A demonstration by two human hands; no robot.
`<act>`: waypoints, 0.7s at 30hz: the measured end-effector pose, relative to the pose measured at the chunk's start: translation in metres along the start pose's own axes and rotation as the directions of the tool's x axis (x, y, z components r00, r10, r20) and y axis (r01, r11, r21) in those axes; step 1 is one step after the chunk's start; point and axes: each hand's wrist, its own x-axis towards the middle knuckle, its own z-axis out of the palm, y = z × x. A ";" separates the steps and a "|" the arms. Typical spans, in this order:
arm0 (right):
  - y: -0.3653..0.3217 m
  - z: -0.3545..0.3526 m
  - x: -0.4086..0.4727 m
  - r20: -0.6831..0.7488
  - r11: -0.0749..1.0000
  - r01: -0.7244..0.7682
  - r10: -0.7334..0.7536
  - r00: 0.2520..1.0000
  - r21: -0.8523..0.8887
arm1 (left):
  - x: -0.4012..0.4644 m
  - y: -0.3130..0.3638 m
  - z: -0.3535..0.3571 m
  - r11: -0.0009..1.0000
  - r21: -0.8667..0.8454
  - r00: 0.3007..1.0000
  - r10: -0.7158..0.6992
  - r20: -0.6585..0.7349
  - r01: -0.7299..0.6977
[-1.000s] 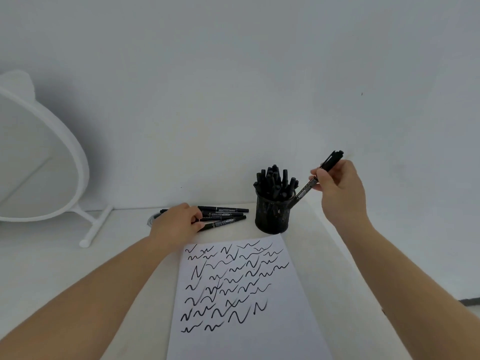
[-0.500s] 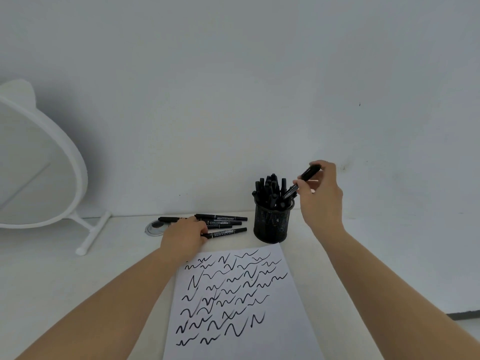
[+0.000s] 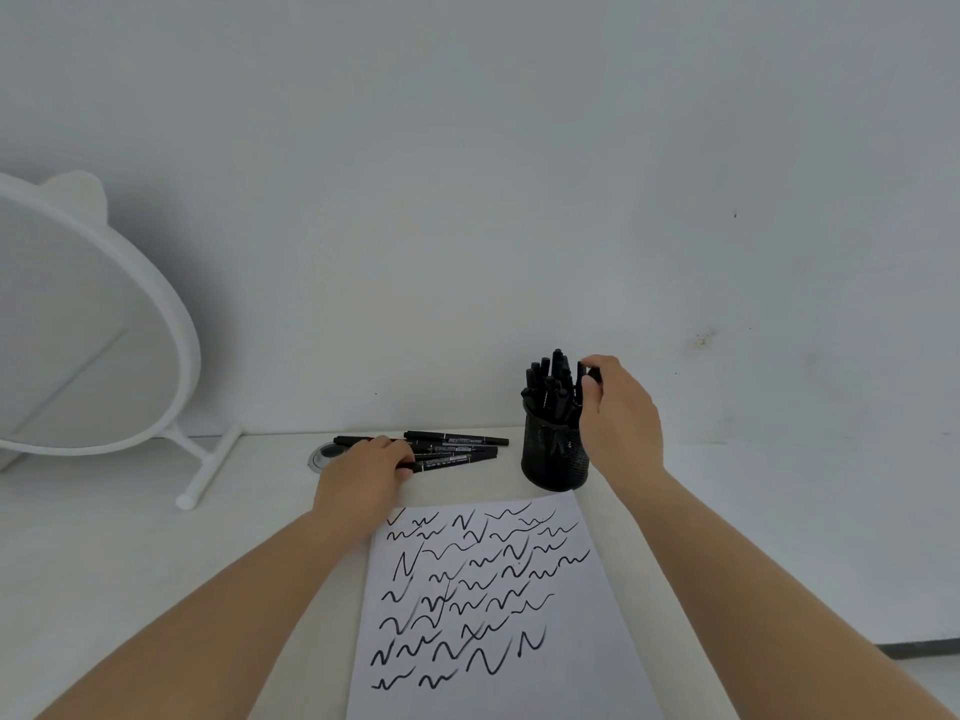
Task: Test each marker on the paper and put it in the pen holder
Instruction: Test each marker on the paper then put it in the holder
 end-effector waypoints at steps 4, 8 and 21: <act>0.003 0.007 -0.002 0.038 0.988 -0.026 0.032 0.999 -0.153 | -0.019 0.003 -0.012 0.983 -0.161 0.991 -0.102 -0.092 0.086; 0.007 0.007 -0.003 0.136 0.959 -0.065 0.106 0.985 -0.275 | -0.042 0.008 -0.023 0.916 -0.388 0.990 -0.131 -0.047 0.102; -0.051 -0.019 -0.104 0.326 0.845 -0.255 0.101 0.940 0.471 | -0.117 0.055 -0.051 0.646 -0.761 0.995 -0.101 -0.012 0.056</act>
